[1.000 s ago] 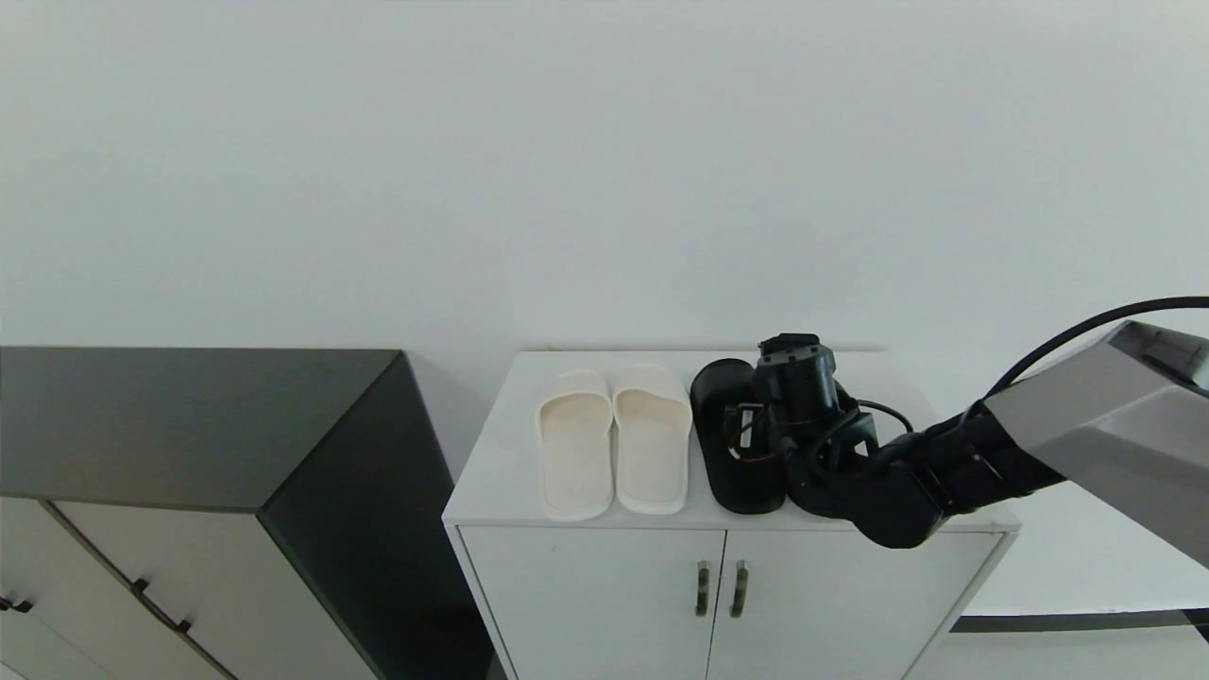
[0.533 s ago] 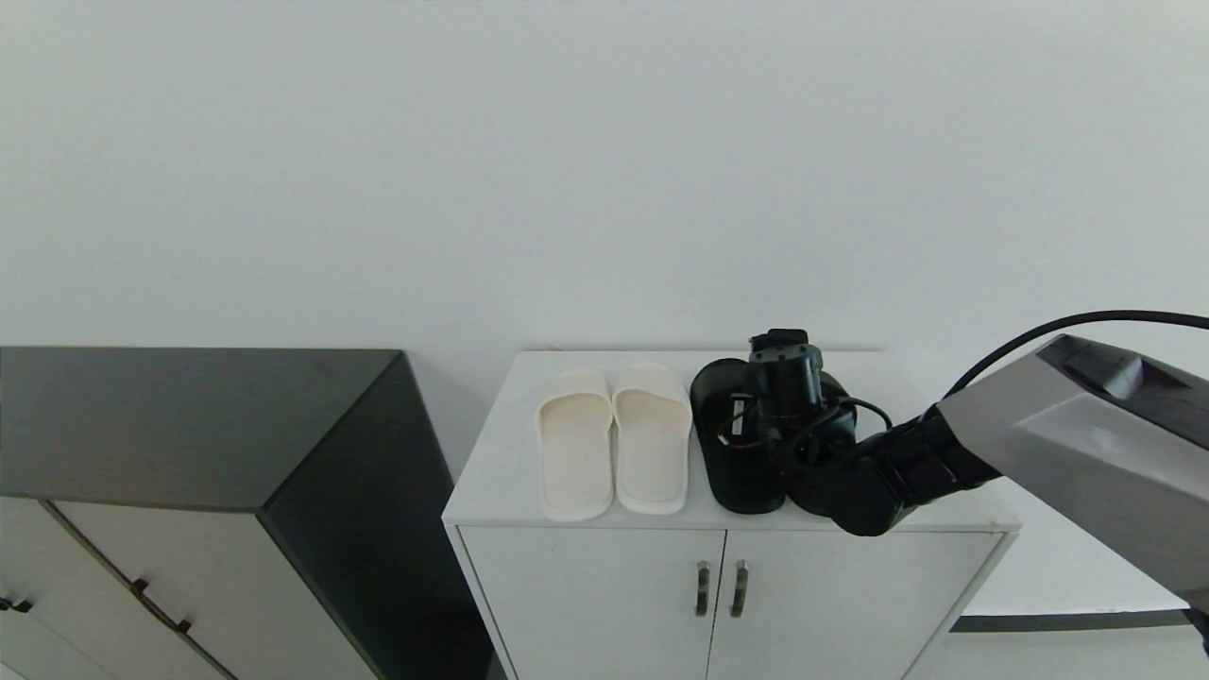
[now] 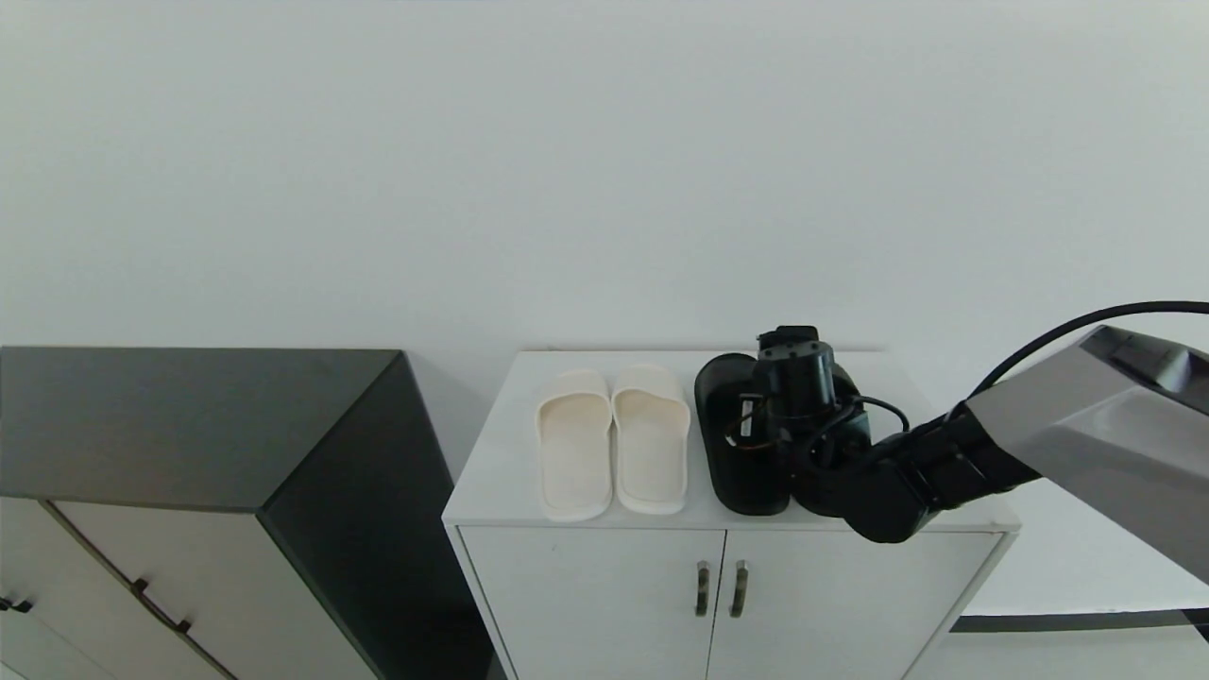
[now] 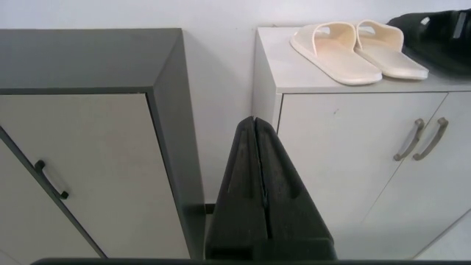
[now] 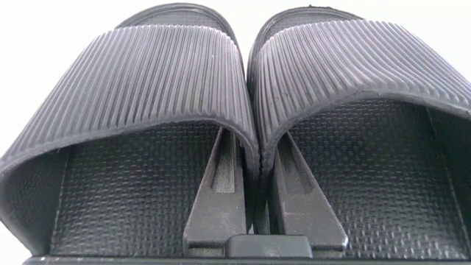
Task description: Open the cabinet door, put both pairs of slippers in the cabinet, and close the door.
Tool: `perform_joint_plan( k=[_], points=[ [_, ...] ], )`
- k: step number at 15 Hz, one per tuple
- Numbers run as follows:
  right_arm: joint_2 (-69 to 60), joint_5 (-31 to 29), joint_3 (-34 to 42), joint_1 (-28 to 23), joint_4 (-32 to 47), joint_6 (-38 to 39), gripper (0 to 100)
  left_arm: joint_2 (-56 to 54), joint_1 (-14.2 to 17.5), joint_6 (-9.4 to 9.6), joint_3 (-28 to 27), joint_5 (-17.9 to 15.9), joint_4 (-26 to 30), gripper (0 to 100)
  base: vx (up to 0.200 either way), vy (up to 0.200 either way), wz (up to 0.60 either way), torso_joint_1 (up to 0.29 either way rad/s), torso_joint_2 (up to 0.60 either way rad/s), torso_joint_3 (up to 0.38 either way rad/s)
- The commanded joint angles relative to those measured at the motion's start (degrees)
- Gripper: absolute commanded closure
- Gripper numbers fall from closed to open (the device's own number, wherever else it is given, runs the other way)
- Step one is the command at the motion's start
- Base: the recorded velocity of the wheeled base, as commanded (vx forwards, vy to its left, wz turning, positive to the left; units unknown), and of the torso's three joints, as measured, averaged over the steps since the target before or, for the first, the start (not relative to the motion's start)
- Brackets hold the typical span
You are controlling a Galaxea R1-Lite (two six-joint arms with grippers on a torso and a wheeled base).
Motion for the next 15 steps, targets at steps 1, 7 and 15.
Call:
perform_joint_plan(
  k=[1,7,15],
  points=[
    [-8.33,0.02,5.55,1.13,-0.07,-0.30,100,-0.02,0.00,0.00,0.01,-0.02,0.00,100,0.000,0.000,0.00,0.000,0.00,0.000],
    [-32.85,13.38,35.35,13.17,-3.41,-0.83,100,-0.02,0.00,0.26,0.01,-0.19,0.09,100,0.000,0.000,0.00,0.000,0.00,0.000],
    [-39.00,22.70,41.76,15.02,-2.09,-1.44,100,-0.02,0.00,0.26,0.01,-0.19,0.00,100,-0.050,0.000,0.00,0.001,0.00,0.000]
  ],
)
